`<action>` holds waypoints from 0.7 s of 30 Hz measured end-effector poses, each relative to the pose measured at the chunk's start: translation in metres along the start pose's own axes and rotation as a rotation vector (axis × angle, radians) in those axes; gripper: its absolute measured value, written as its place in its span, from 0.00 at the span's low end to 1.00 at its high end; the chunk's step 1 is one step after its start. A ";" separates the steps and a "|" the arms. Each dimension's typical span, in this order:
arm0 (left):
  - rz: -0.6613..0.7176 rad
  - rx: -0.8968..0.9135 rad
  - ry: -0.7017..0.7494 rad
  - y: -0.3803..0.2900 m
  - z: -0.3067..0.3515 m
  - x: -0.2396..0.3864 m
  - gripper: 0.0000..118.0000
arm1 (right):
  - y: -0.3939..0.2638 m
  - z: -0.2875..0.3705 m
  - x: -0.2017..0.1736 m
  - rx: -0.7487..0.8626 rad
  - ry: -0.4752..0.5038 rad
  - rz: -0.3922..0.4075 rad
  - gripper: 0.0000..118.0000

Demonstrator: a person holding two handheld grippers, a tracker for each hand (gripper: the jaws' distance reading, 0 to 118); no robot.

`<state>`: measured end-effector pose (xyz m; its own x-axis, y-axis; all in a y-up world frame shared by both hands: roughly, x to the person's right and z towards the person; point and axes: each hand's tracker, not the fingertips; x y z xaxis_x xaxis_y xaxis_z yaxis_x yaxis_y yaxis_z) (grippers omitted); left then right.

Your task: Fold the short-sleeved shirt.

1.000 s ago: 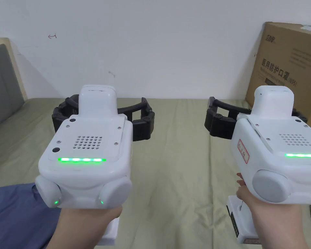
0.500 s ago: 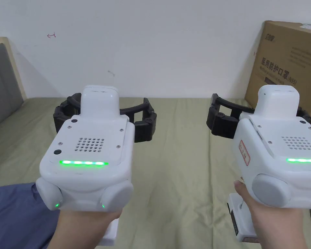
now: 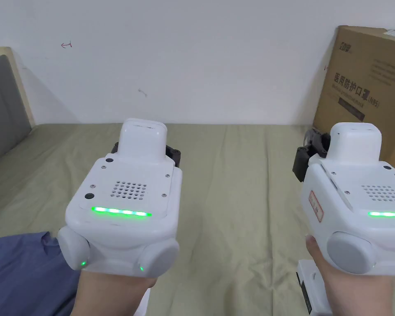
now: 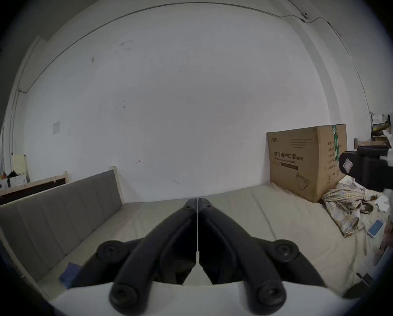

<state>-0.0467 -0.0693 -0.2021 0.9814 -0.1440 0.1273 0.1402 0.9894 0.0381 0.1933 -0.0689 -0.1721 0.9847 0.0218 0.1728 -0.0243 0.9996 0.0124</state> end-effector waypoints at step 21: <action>0.072 -0.167 0.537 -0.039 0.093 -0.238 0.00 | 0.001 -0.007 -0.276 -0.039 0.669 0.046 0.00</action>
<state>-0.2982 -0.0753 -0.1422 0.9122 -0.0888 -0.4000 0.0461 0.9923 -0.1151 -0.0778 -0.0734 -0.2268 0.8779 0.0577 -0.4754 -0.0751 0.9970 -0.0177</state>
